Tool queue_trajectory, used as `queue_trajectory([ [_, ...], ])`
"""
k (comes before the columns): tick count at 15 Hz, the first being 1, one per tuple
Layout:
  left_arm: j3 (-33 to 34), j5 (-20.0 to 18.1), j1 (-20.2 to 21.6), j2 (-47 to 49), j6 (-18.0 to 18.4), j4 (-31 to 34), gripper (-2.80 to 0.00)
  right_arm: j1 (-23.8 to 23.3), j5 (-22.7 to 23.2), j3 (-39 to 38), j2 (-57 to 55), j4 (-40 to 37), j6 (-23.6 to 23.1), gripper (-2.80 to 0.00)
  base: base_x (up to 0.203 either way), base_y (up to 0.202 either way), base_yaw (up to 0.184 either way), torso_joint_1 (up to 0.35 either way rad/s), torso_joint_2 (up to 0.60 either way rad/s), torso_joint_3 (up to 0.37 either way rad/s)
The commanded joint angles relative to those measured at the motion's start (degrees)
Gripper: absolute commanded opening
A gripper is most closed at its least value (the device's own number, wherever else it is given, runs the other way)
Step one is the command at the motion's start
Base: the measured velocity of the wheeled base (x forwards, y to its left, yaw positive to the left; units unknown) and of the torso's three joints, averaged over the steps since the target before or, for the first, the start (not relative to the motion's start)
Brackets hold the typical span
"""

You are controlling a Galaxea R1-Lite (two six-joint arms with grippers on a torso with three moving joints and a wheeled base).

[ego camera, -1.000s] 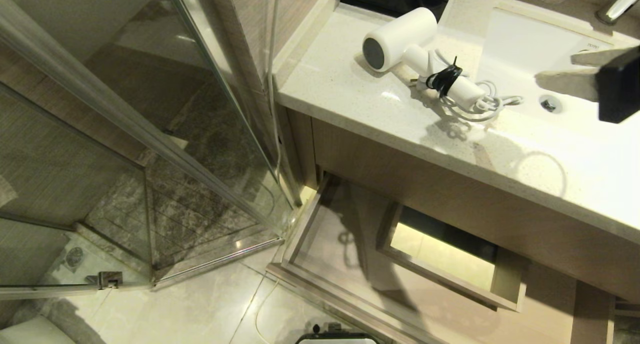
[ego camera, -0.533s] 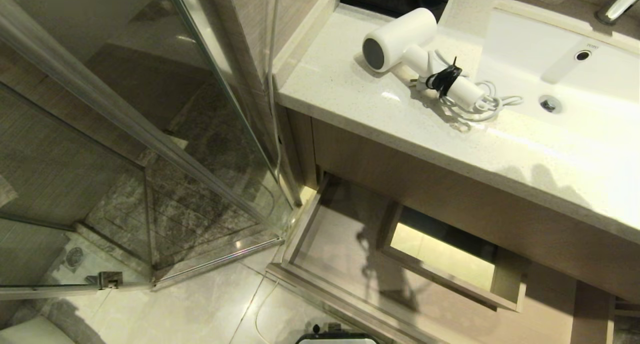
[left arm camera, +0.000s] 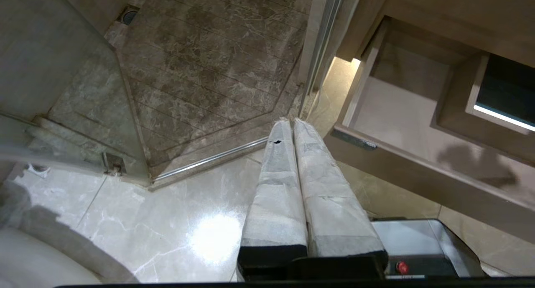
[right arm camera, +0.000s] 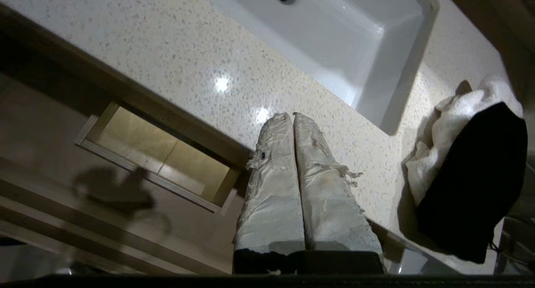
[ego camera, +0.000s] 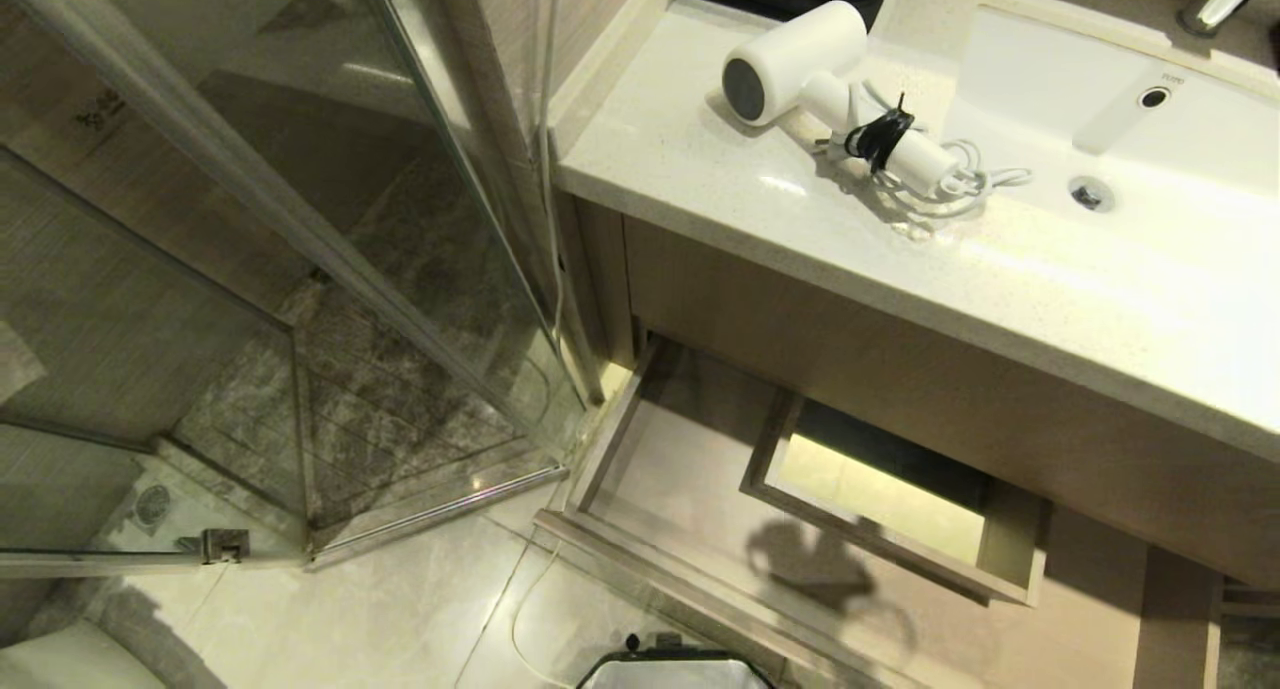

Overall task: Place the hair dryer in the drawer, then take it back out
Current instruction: Close the drawer

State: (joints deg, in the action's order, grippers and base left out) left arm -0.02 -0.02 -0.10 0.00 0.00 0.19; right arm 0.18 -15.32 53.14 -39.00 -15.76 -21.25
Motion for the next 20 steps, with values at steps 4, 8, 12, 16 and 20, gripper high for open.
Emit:
queue_trajectory([
  [4,0.1,0.0,0.0,0.0,0.0,0.0,-2.80,0.1,0.0,-2.2,3.2,-0.5,-0.2,-2.80,0.000,0.000,0.000,-0.272,0.02,-0.243],
  [8,0.1,0.0,0.0,0.0,0.0,0.0,-2.80,0.3,-0.2,-4.8,3.6,1.6,-0.3,-2.80,0.000,0.000,0.000,-0.244,-0.02,-0.278],
  [12,0.1,0.0,0.0,0.0,0.0,0.0,-2.80,0.3,-0.5,-6.1,4.3,2.1,-0.3,-2.80,0.000,0.000,0.000,-0.079,-0.02,-0.096],
  [16,0.1,0.0,0.0,0.0,0.0,0.0,-2.80,0.3,-0.2,-6.6,5.2,2.0,-0.1,-2.80,0.000,0.000,0.000,-0.013,0.01,0.006],
  [20,0.1,0.0,0.0,0.0,0.0,0.0,-2.80,0.0,-0.1,-6.9,5.1,2.3,-0.1,-2.80,0.000,0.000,0.000,-0.160,0.30,0.134],
])
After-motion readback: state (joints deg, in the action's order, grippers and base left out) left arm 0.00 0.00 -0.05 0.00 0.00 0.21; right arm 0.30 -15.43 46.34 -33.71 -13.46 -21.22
